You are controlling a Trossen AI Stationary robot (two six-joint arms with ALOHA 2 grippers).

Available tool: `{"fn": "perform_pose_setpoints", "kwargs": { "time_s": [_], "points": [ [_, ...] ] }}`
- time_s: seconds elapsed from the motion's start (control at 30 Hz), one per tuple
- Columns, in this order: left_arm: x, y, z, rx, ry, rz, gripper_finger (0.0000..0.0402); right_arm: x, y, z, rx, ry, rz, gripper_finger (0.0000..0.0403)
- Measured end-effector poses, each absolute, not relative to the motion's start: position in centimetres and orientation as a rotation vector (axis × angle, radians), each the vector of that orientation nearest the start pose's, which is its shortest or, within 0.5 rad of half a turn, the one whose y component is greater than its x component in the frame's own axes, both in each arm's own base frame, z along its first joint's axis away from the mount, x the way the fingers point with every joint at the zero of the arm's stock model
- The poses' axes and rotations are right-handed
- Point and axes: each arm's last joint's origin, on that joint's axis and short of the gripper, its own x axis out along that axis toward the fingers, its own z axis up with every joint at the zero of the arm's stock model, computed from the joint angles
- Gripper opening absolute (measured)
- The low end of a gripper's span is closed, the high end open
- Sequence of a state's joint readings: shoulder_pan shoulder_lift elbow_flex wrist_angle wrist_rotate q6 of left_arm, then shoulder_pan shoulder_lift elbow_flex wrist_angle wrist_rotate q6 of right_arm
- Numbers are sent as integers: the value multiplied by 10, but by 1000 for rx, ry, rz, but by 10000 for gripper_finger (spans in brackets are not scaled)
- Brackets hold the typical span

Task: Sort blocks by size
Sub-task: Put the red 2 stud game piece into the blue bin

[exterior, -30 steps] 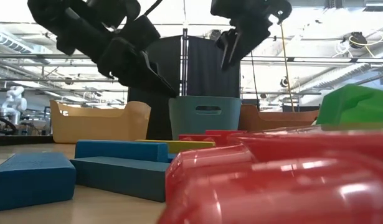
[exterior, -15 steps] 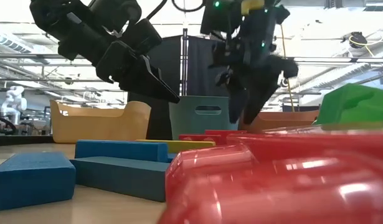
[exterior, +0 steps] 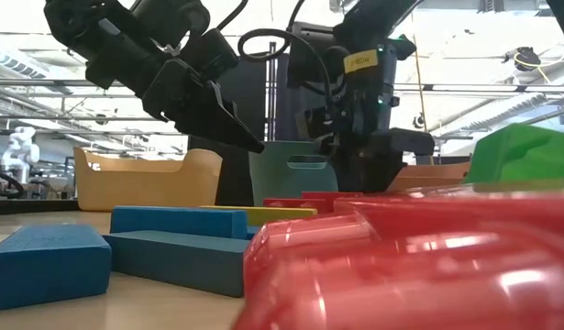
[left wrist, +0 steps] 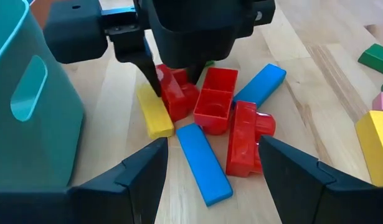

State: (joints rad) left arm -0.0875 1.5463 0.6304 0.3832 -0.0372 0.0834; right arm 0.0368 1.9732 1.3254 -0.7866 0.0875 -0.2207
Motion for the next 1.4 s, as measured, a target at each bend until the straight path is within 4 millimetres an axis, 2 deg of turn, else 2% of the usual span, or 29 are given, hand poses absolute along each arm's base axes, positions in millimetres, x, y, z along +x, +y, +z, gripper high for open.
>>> {"fn": "perform_pose_setpoints", "kwargs": {
  "time_s": [0.13, 0.5, 0.73, 0.93, 1.07, 1.4],
  "points": [
    [293, -25, 160, 115, 530, -71, 241, 368, 11, 153, -265, 1421, 121, 139],
    [293, -25, 161, 114, 530, -71, 241, 362, 11, 173, -246, 1385, 109, 127],
    [293, -25, 161, 113, 530, -70, 241, 358, 11, 190, -245, 1338, 103, 77],
    [293, -25, 161, 112, 529, -71, 241, 358, 11, 191, -245, 1331, 104, 50],
    [293, -25, 161, 112, 529, -70, 241, 361, 11, 190, -247, 1310, 106, 65],
    [293, -25, 161, 112, 529, -70, 241, 364, 11, 184, -291, 1308, 143, 145]
  ]
}}
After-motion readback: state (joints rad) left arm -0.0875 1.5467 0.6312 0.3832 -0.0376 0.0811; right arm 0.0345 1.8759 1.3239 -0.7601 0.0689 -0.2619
